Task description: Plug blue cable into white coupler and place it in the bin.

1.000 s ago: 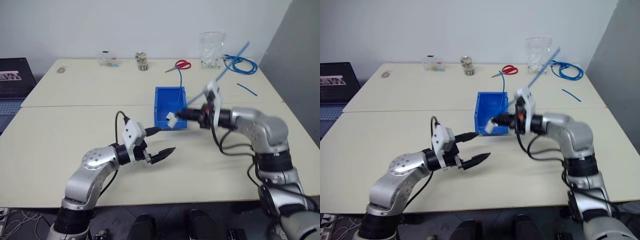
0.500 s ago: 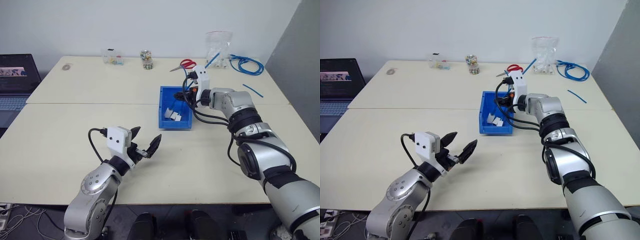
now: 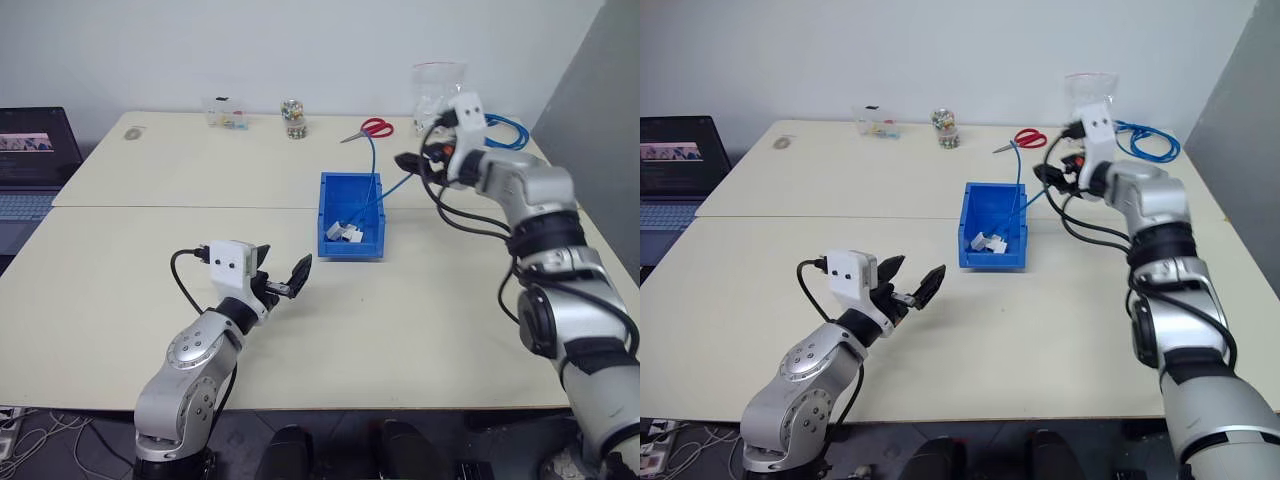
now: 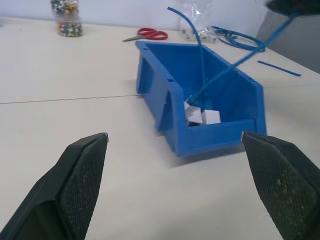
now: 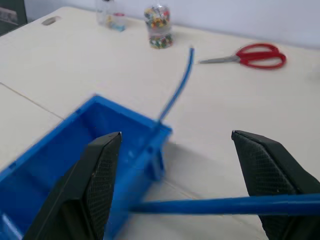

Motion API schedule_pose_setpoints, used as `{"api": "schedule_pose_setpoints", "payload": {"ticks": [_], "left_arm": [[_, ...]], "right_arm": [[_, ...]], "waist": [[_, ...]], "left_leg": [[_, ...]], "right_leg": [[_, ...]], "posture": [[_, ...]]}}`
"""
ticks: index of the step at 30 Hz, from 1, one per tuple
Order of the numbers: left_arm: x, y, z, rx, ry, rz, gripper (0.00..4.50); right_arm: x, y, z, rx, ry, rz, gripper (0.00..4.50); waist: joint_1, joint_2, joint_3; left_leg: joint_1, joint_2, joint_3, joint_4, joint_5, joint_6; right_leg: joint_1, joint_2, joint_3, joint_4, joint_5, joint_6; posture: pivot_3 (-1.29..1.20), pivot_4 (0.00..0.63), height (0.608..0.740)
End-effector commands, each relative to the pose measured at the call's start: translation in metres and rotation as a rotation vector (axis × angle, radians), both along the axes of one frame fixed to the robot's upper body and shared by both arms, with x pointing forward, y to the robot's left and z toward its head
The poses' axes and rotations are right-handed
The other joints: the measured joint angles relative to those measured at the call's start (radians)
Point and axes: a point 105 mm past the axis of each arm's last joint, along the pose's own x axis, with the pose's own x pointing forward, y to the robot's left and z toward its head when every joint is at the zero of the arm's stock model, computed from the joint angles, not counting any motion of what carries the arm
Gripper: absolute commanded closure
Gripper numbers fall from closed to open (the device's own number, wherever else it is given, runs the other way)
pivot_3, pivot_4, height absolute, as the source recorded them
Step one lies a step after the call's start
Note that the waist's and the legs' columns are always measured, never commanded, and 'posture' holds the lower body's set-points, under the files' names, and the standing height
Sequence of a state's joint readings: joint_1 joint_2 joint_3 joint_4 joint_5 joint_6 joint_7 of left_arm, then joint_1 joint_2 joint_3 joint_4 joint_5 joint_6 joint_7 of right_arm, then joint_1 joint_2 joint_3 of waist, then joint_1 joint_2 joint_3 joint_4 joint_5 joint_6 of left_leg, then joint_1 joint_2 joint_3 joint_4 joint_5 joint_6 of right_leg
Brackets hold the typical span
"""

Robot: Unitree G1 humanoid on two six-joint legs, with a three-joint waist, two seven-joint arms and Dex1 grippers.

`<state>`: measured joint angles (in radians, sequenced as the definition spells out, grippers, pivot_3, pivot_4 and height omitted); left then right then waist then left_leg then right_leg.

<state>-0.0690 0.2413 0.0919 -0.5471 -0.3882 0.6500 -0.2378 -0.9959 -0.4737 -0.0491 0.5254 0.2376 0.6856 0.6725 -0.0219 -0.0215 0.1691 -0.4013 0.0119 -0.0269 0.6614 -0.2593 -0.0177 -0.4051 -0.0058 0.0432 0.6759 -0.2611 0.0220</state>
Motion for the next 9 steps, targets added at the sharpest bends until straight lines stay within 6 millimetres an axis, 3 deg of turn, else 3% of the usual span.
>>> {"api": "schedule_pose_setpoints", "payload": {"ticks": [1,3,5,9], "left_arm": [[0.005,0.014,0.005,0.055,-0.033,0.07,0.0],[0.007,0.019,-0.002,0.079,-0.013,0.09,0.0],[0.009,0.023,-0.006,0.09,-0.003,0.116,0.0],[0.007,0.034,-0.009,0.048,-0.001,0.166,0.0]], "right_arm": [[-0.042,-0.012,-0.019,-0.065,-0.008,0.077,0.77],[-0.062,-0.028,-0.05,-0.153,0.014,0.047,0.77],[-0.074,-0.042,-0.068,-0.123,0.039,-0.047,0.77],[-0.091,-0.029,-0.069,-0.04,-0.049,-0.115,0.77]], "waist": [[0.0,0.001,0.0],[-0.001,0.001,0.001],[-0.008,0.001,0.001],[-0.021,0.001,0.001]], "left_leg": [[0.0,0.0,0.001,0.0,0.0,0.0],[0.0,-0.001,0.001,0.0,0.0,0.0],[0.0,-0.001,0.002,0.0,0.0,0.0],[0.003,0.002,0.005,0.001,0.0,0.0]], "right_leg": [[0.0,0.0,0.0,0.0,0.0,0.0],[-0.001,-0.001,0.001,0.001,0.0,0.0],[-0.001,0.0,0.0,0.001,0.0,0.001],[-0.001,0.003,0.003,0.002,-0.003,0.005]], "posture": [[0.0,0.15,0.74],[0.0,0.15,0.74],[0.0,0.15,0.74],[0.0,0.15,0.74]]}}
